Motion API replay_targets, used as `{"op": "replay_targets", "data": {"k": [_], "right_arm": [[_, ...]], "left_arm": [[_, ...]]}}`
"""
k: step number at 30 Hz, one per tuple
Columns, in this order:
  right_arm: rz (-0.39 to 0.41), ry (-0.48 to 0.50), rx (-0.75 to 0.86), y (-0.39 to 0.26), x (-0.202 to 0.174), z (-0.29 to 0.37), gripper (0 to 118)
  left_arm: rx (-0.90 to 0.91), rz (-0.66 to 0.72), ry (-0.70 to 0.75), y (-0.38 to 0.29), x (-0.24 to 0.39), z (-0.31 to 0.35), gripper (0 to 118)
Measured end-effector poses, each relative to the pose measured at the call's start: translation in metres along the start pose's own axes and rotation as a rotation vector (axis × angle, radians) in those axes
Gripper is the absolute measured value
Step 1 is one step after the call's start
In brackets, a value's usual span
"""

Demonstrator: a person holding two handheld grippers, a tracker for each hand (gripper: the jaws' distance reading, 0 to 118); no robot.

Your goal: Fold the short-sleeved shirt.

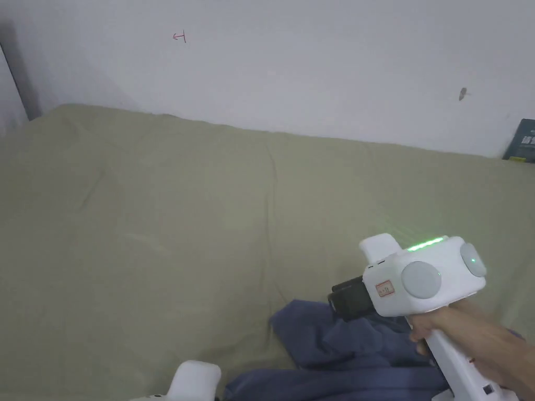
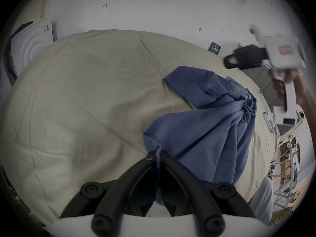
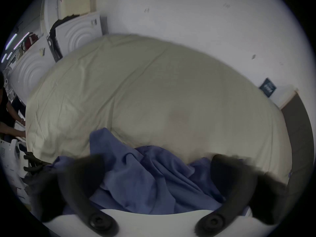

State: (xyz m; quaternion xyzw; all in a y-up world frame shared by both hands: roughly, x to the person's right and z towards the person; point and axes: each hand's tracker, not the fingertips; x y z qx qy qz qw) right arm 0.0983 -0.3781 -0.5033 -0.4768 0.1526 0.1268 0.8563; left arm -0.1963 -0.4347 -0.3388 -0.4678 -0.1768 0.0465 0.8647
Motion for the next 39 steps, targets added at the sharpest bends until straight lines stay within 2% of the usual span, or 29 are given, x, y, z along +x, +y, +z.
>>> {"op": "replay_targets", "data": {"k": [1, 8, 9, 10, 11, 12, 13, 14, 18, 19, 22, 25, 31, 32, 39], "right_arm": [[0.02, -0.042, -0.042, 0.004, 0.0, -0.01, 115], [0.133, -0.075, -0.186, 0.004, -0.012, -0.051, 115], [0.154, -0.084, -0.211, 0.003, -0.015, -0.056, 107], [0.177, -0.097, -0.219, 0.0, -0.017, -0.064, 93], [0.159, -0.039, -0.207, -0.003, -0.018, -0.066, 81], [0.12, 0.003, -0.192, -0.002, -0.019, -0.064, 56], [0.111, -0.004, -0.18, -0.001, -0.027, -0.052, 40], [0.13, -0.014, -0.14, -0.002, -0.029, -0.046, 7], [0.125, -0.032, -0.096, -0.007, -0.026, -0.013, 7], [0.116, -0.05, -0.042, -0.009, -0.023, -0.001, 7], [0.036, -0.07, 0.031, -0.009, -0.009, 0.049, 7], [-0.003, -0.134, 0.129, -0.011, 0.011, 0.11, 7], [-0.109, -0.254, 0.313, -0.031, 0.054, 0.24, 7], [-0.125, -0.265, 0.339, -0.036, 0.06, 0.261, 7], [-0.234, -0.366, 0.499, -0.067, 0.075, 0.38, 7]], "left_arm": [[0.0, -0.004, 0.001, 0.0, 0.0, 0.0, 0], [-0.008, 0.009, -0.014, 0.0, -0.004, -0.005, 0], [-0.009, 0.011, -0.014, 0.0, -0.004, -0.005, 0], [-0.012, 0.012, -0.016, 0.0, -0.004, -0.006, 0], [-0.015, 0.013, -0.014, 0.001, -0.003, -0.006, 0], [-0.018, 0.011, -0.013, 0.001, -0.003, -0.006, 0], [-0.021, 0.007, -0.01, 0.001, -0.002, -0.006, 0], [-0.023, 0.007, -0.008, 0.001, -0.002, -0.006, 0], [-0.033, 0.013, 0.006, 0.003, 0.002, -0.001, 0], [-0.035, 0.019, 0.006, 0.004, 0.003, 0.001, 0], [-0.017, 0.028, 0.027, 0.008, 0.006, 0.015, 0], [0.029, 0.018, 0.059, 0.019, 0.013, 0.039, 0], [0.152, -0.052, 0.254, 0.055, 0.032, 0.096, 0], [0.185, -0.055, 0.221, 0.063, 0.035, 0.107, 0], [0.331, -0.135, 0.352, 0.105, 0.046, 0.178, 0]]}}
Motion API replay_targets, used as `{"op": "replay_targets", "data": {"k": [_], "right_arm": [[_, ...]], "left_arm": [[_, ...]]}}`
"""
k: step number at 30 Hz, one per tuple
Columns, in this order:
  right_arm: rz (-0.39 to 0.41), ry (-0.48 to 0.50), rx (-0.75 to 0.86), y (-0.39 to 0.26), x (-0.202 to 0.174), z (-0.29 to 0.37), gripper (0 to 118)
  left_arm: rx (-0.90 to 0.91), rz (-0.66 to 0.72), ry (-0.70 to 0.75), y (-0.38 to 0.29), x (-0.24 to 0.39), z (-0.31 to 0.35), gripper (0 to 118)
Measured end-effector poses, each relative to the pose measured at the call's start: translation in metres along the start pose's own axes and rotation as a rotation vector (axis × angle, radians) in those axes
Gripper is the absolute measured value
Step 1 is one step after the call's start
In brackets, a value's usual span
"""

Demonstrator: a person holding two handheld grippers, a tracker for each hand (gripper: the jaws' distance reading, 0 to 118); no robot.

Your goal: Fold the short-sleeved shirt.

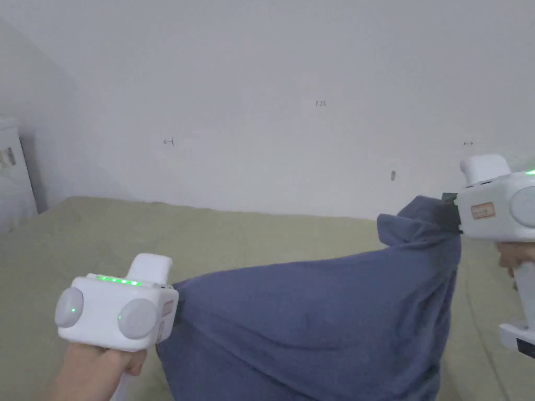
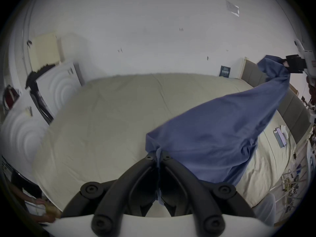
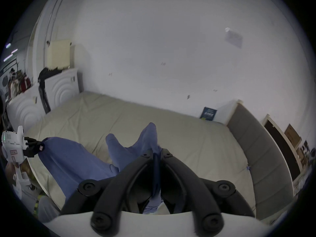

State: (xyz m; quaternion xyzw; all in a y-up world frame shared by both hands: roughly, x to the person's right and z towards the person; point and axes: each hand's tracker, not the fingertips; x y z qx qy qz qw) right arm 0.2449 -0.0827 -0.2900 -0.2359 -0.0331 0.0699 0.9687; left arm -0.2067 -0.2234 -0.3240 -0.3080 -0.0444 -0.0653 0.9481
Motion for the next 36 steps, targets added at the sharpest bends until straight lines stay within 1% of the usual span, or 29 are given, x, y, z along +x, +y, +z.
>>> {"op": "replay_targets", "data": {"k": [2, 5, 7, 11, 13, 17, 20, 24, 27, 34, 36], "right_arm": [[-0.054, -0.002, 0.04, 0.006, 0.013, 0.023, 7], [-0.059, -0.025, 0.073, 0.014, 0.023, 0.05, 7], [-0.083, -0.034, 0.099, 0.021, 0.029, 0.063, 7], [-0.13, -0.032, 0.148, 0.036, 0.035, 0.084, 7], [-0.129, -0.056, 0.176, 0.045, 0.035, 0.093, 7], [-0.162, -0.068, 0.206, 0.064, 0.039, 0.103, 7], [-0.174, -0.069, 0.217, 0.078, 0.04, 0.103, 7], [-0.212, -0.049, 0.222, 0.094, 0.043, 0.095, 7], [-0.202, -0.063, 0.218, 0.105, 0.043, 0.082, 7], [-0.185, -0.103, 0.19, 0.13, 0.045, 0.033, 7], [-0.163, -0.11, 0.18, 0.138, 0.046, 0.018, 7]], "left_arm": [[0.032, -0.006, 0.015, 0.019, -0.005, 0.013, 0], [0.109, -0.022, 0.069, 0.048, -0.011, 0.037, 0], [0.144, -0.01, 0.069, 0.065, -0.014, 0.053, 0], [0.225, -0.043, 0.098, 0.095, -0.013, 0.085, 0], [0.242, -0.044, 0.122, 0.108, -0.014, 0.093, 0], [0.273, -0.028, 0.14, 0.136, -0.019, 0.111, 0], [0.301, -0.027, 0.167, 0.155, -0.019, 0.12, 0], [0.321, -0.027, 0.192, 0.178, -0.018, 0.123, 0], [0.324, -0.034, 0.228, 0.194, -0.014, 0.113, 0], [0.311, -0.025, 0.226, 0.226, -0.009, 0.074, 0], [0.307, -0.037, 0.246, 0.236, -0.005, 0.059, 0]]}}
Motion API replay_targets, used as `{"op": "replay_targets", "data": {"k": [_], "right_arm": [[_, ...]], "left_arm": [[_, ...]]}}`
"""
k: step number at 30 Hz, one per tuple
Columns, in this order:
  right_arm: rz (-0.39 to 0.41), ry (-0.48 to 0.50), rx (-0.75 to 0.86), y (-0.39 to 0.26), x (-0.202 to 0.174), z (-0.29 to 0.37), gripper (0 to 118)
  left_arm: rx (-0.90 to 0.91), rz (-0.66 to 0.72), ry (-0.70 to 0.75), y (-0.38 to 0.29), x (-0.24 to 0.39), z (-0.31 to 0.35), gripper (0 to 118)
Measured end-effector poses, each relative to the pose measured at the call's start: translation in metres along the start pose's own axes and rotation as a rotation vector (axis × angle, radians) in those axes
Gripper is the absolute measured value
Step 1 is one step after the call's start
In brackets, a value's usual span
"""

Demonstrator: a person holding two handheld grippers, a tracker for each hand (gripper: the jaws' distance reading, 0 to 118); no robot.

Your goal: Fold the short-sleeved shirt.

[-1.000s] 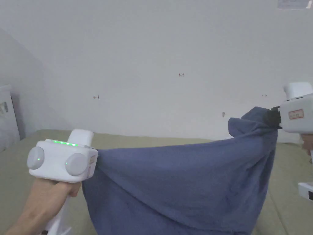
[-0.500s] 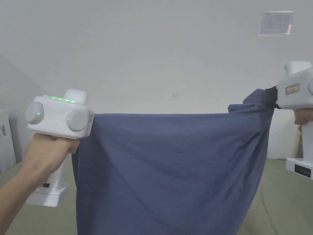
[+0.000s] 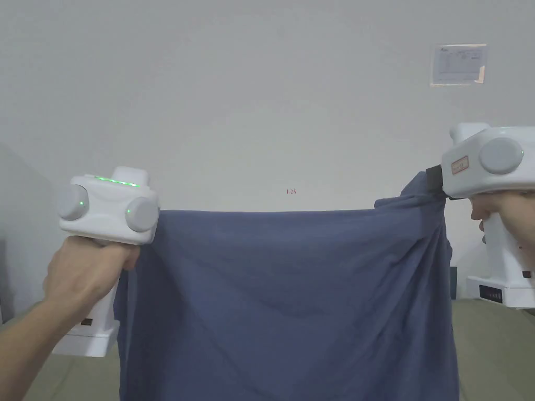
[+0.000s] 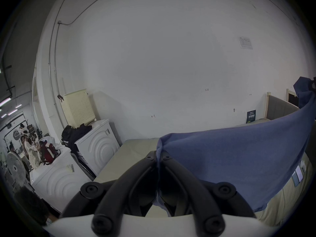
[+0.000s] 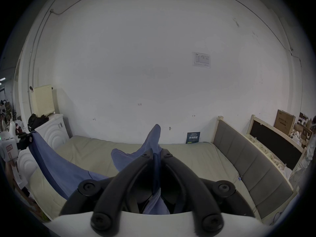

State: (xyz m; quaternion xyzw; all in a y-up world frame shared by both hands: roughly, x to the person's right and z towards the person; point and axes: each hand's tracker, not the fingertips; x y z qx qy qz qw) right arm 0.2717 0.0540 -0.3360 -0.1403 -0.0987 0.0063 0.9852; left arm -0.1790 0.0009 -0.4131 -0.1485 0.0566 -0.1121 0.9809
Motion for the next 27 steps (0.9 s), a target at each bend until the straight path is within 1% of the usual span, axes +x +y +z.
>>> {"op": "replay_targets", "data": {"k": [11, 20, 22, 27], "right_arm": [[0.048, -0.048, 0.025, 0.037, -0.011, -0.094, 7], [0.093, -0.105, 0.035, 0.061, -0.023, -0.172, 7], [0.1, -0.11, 0.033, 0.066, -0.025, -0.187, 7], [0.111, -0.134, 0.036, 0.069, -0.029, -0.222, 7]], "left_arm": [[0.006, 0.018, 0.032, 0.037, 0.03, -0.102, 0], [0.021, 0.02, 0.073, 0.056, 0.058, -0.166, 0], [0.011, -0.004, 0.083, 0.057, 0.066, -0.18, 0], [0.014, 0.038, 0.076, 0.057, 0.073, -0.213, 0]]}}
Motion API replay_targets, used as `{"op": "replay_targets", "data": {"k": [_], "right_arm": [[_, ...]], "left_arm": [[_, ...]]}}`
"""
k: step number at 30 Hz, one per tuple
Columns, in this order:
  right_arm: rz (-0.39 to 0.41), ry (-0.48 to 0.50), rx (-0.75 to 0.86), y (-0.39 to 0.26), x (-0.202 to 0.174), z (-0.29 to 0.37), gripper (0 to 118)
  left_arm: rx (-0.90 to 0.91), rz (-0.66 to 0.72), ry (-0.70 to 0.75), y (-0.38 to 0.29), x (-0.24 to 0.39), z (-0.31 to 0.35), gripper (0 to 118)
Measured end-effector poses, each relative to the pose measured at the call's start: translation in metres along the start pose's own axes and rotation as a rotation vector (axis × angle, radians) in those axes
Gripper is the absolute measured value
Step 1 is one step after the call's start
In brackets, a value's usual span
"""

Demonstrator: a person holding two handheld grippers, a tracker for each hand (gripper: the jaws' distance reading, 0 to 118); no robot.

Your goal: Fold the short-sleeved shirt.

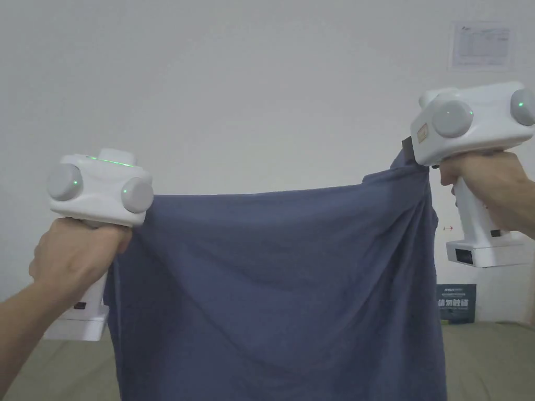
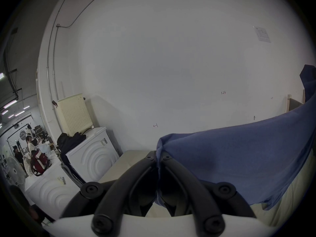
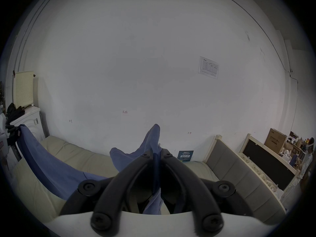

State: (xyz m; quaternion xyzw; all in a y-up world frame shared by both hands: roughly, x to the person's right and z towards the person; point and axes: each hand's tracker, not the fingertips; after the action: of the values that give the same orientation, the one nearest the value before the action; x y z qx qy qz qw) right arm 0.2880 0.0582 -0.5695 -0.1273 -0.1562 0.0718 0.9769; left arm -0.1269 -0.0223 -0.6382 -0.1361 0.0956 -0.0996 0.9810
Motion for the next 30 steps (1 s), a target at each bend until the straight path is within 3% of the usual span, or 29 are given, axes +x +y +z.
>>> {"op": "replay_targets", "data": {"k": [2, 7, 10, 13, 17, 18, 24, 27, 30], "right_arm": [[-0.035, -0.002, -0.011, -0.003, -0.002, -0.012, 7], [-0.017, 0.001, -0.03, -0.041, -0.008, -0.025, 7], [-0.046, 0.051, -0.021, -0.093, -0.01, -0.012, 7], [-0.018, 0.074, -0.096, -0.152, -0.013, 0.003, 7], [-0.138, 0.094, -0.168, -0.236, -0.01, 0.036, 7], [-0.108, 0.101, -0.196, -0.252, -0.01, 0.045, 7], [-0.173, 0.171, -0.319, -0.367, 0.001, 0.123, 7], [-0.262, 0.148, -0.381, -0.417, 0.007, 0.167, 7], [-0.276, 0.156, -0.395, -0.456, 0.013, 0.213, 7]], "left_arm": [[-0.004, 0.02, -0.005, -0.002, 0.006, -0.015, 0], [-0.033, 0.021, -0.015, -0.041, 0.025, -0.037, 0], [-0.101, 0.008, -0.045, -0.084, 0.033, -0.044, 0], [-0.134, -0.012, -0.085, -0.138, 0.037, -0.037, 0], [-0.227, -0.008, -0.145, -0.209, 0.03, -0.006, 0], [-0.254, -0.027, -0.154, -0.225, 0.029, 0.001, 0], [-0.353, -0.016, -0.189, -0.325, 0.003, 0.065, 0], [-0.411, -0.038, -0.219, -0.371, -0.01, 0.101, 0], [-0.497, 0.044, -0.248, -0.404, -0.024, 0.137, 0]]}}
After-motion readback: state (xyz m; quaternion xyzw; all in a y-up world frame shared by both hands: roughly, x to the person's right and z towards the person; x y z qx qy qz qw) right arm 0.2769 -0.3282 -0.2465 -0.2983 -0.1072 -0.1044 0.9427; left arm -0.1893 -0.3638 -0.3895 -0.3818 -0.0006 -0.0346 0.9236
